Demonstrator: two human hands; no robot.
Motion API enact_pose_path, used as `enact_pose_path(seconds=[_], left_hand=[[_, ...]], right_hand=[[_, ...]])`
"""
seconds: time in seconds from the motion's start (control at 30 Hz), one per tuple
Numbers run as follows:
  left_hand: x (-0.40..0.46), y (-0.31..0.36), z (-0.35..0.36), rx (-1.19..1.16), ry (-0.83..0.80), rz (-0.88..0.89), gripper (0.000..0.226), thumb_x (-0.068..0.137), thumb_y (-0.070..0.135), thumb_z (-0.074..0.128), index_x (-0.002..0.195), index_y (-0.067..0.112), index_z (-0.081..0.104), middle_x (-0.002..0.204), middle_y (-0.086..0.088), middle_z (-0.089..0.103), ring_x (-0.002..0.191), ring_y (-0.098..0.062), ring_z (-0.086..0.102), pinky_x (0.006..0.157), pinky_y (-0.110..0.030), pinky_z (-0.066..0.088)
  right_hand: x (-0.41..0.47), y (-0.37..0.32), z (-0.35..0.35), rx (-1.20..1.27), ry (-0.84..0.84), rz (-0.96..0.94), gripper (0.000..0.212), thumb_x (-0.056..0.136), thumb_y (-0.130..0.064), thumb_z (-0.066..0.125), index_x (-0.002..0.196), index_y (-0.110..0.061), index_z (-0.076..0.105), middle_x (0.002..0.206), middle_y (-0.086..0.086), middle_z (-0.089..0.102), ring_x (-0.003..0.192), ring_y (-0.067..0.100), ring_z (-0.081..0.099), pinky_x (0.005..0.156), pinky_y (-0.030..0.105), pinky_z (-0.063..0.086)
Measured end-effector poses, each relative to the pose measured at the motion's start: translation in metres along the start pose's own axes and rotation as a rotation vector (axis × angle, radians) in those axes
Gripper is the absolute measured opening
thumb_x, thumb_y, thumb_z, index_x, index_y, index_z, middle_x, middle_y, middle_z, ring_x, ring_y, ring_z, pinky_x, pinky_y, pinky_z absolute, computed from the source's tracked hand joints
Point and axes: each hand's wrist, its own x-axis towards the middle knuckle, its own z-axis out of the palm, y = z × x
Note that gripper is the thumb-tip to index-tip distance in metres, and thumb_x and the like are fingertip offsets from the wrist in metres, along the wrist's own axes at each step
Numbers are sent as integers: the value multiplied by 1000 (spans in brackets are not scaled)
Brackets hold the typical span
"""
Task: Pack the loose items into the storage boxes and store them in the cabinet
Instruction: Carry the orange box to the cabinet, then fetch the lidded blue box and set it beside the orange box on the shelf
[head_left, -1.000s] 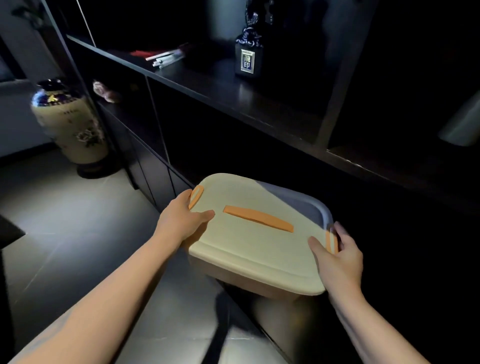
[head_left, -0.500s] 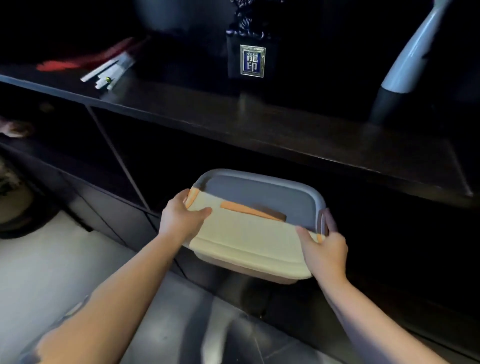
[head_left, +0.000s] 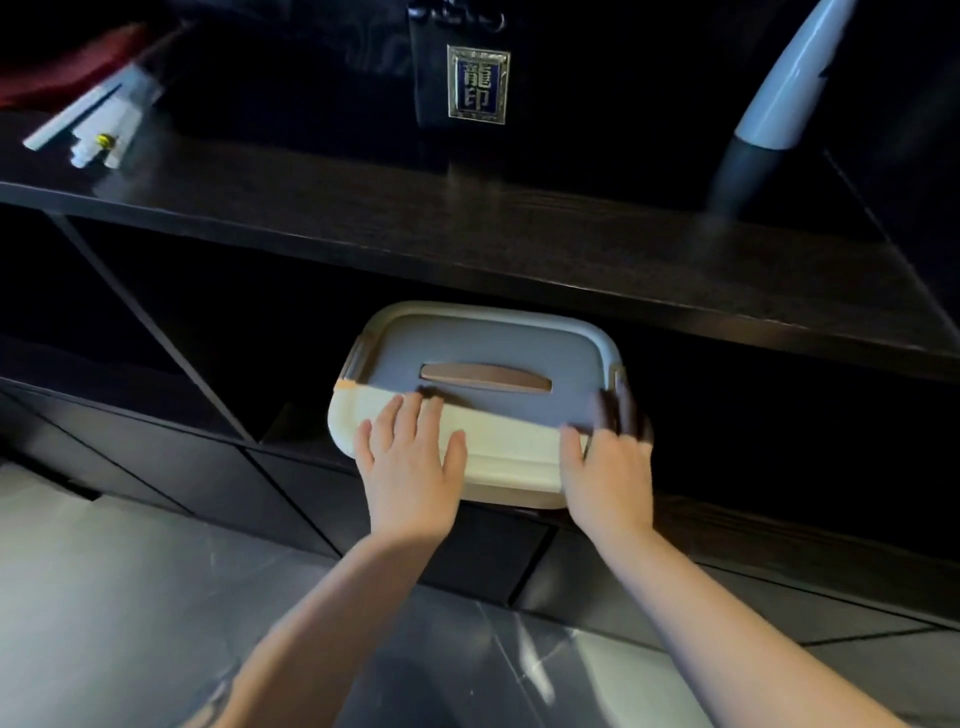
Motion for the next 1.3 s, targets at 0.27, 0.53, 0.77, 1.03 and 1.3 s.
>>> enact_pose_path(seconds=[0.27,0.53,0.77,1.03,1.3], left_hand=[[5,30,-16,-128,-152,74,42,90,33,49,130,21,47,135,-2,47,129,-25,34,105,-41,21],[-40,182,17,-394,-397,686,39,90,27,53,130,26,52,137,6,47,128,-14,36,105,-30,23],[-160,338,74,-346,-737,1098,37,89,29,53,126,29,53,135,9,47,125,-16,37,101,-30,24],[-339,538,114,-202,-900,1447,45,87,31,54,131,25,49,138,0,47,125,-26,41,99,-34,31],[-469,701,148,-230,-980,1546,50,87,34,55,135,25,46,144,1,42,130,-27,37,104,-37,28]], right_hand=[[3,15,-17,132,-139,-27,56,94,-46,44,145,-25,33,150,7,34,121,31,48,98,36,39],[-103,156,-84,152,49,188,44,93,-37,51,136,-30,48,147,-10,37,135,9,28,103,27,35],[-238,301,-163,-106,92,786,52,89,-37,52,140,-28,41,152,2,29,139,20,23,109,36,25],[-385,453,-254,-192,83,1210,62,89,-48,48,144,-27,29,154,3,25,140,23,20,106,37,26],[-456,589,-345,-167,107,1381,62,89,-44,49,144,-23,31,150,4,30,136,25,27,105,37,29]])
